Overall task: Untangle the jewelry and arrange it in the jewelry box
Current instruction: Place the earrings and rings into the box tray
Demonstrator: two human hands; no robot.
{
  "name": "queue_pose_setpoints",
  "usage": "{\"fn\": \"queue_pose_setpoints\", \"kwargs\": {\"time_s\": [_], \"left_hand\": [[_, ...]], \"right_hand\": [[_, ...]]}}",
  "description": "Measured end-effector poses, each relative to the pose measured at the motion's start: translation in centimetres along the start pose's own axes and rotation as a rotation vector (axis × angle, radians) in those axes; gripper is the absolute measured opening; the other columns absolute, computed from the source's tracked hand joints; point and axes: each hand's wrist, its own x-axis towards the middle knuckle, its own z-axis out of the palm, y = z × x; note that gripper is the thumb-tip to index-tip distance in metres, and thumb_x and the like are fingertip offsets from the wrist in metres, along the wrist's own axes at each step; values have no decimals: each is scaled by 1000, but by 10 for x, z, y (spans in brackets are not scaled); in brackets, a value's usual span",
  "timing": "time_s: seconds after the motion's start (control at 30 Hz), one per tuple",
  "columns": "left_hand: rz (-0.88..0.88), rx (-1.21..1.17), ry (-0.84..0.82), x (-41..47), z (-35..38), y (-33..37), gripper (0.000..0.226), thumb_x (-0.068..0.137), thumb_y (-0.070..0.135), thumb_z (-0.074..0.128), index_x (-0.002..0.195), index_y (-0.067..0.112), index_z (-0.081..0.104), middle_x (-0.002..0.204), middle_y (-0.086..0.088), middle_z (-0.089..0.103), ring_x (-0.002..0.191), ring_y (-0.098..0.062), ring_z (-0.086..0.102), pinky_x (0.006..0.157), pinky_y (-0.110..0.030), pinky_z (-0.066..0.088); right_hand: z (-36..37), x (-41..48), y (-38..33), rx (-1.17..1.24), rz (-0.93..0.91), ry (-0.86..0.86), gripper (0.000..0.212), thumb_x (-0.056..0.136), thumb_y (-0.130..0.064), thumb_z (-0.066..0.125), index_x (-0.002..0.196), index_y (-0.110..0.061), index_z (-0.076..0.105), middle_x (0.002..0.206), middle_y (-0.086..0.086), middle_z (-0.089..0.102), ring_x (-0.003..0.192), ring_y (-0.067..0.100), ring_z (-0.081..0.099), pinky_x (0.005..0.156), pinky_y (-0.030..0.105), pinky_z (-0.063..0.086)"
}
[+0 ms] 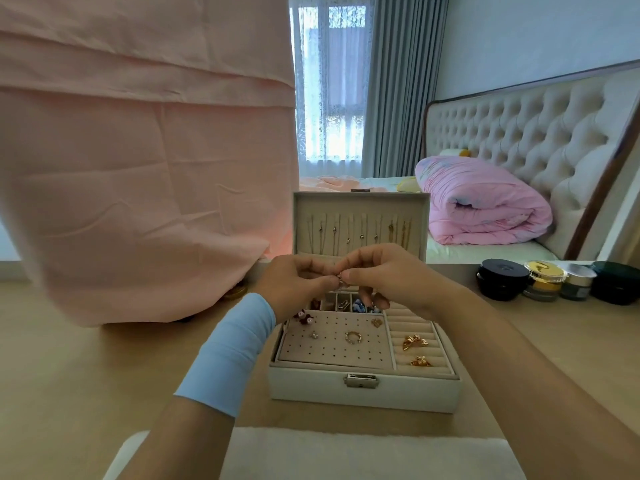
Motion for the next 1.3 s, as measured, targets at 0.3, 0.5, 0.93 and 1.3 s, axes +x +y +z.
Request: {"fn": "queue_pose_setpoints", "kwargs": {"time_s": [0.3,0.5,0.93,1.3], "left_hand": [[59,284,43,7,-5,-19,5,82,24,75,82,26,70,77,12,68,72,-9,61,75,-29,54],[80,257,25,10,-5,-26,8,85,26,71,79,30,66,73,14,63,66,-6,56,74,-30,52],[96,72,13,9,-22,-22,8,84,20,75,79,25,72,71,3,70,65,-11,62,75,-33,56],[90,50,64,7,-26,-20,7,82,23,76,79,25,71,75,0,72,63,-9,61,74,-32,56]], "right_hand": [[19,17,3,-290,-10,95,18,83,-16,81,85,-31,71,79,-8,74,75,3,70,69,19,56],[11,19,6,-471,124,20,29,80,-21,83,107,-24,72,91,-7,71,89,11,68,85,30,57],[11,11,1,-270,-20,-29,11,94,-27,69,104,-29,74,86,-4,74,59,4,60,71,30,57],[21,25,-5,-128,-59,63,8,93,-22,70,90,-20,77,81,-2,76,50,8,55,57,20,51]]}}
